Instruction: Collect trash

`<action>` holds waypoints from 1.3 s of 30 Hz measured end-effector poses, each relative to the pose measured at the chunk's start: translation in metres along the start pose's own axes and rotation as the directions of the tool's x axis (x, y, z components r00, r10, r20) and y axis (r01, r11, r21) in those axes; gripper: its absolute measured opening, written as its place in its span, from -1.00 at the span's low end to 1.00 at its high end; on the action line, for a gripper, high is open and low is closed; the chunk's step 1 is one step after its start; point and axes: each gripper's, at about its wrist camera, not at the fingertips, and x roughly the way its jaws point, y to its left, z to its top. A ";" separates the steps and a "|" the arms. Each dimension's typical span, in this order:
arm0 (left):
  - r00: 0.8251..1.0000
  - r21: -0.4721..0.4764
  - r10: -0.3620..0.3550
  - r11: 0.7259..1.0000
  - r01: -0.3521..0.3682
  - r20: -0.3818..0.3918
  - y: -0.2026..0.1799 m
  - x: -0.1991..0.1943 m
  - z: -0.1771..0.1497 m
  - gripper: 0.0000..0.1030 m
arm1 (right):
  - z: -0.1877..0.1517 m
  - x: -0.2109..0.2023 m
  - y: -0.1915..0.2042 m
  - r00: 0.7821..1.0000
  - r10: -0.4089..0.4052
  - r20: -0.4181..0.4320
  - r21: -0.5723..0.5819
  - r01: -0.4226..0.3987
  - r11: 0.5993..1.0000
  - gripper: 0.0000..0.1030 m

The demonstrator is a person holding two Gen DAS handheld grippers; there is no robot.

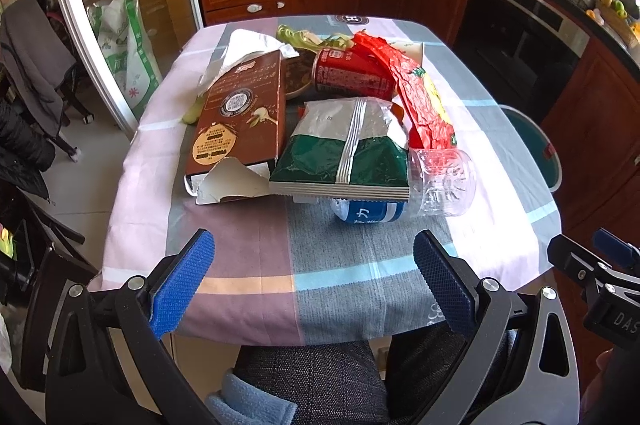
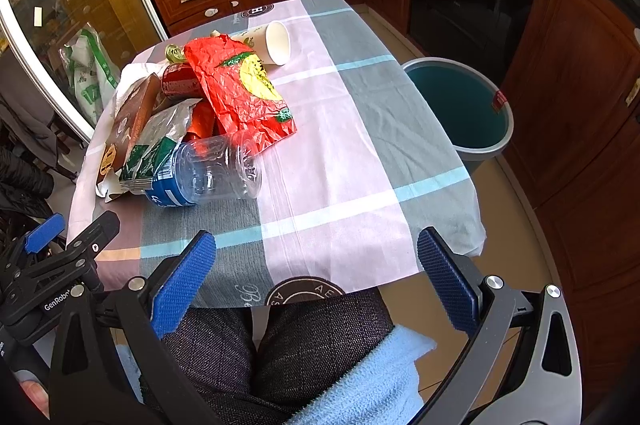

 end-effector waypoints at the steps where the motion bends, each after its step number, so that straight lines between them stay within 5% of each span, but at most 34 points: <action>1: 1.000 -0.002 -0.025 1.000 0.025 -0.005 0.002 0.001 0.003 0.92 | 0.000 0.000 0.000 1.000 0.001 0.000 0.000 -0.001 1.000 0.88; 5: 0.991 0.006 -0.127 0.992 0.127 -0.034 0.008 0.007 0.019 0.92 | 0.002 0.002 -0.001 0.999 0.028 0.030 -0.023 -0.027 0.999 0.88; 13: 0.969 0.045 -0.220 0.973 0.226 -0.112 -0.001 0.038 0.054 0.92 | 0.025 0.017 -0.008 0.999 0.042 0.029 -0.052 -0.040 0.998 0.88; 25: 0.956 0.128 -0.197 0.965 0.228 -0.218 -0.009 0.077 0.048 0.92 | 0.043 0.053 0.000 0.991 0.130 -0.031 -0.039 -0.131 0.991 0.88; 39: 0.946 0.191 -0.234 0.941 0.278 -0.226 -0.007 0.086 0.050 0.91 | 0.089 0.073 0.030 0.975 0.218 -0.046 -0.121 -0.222 0.968 0.88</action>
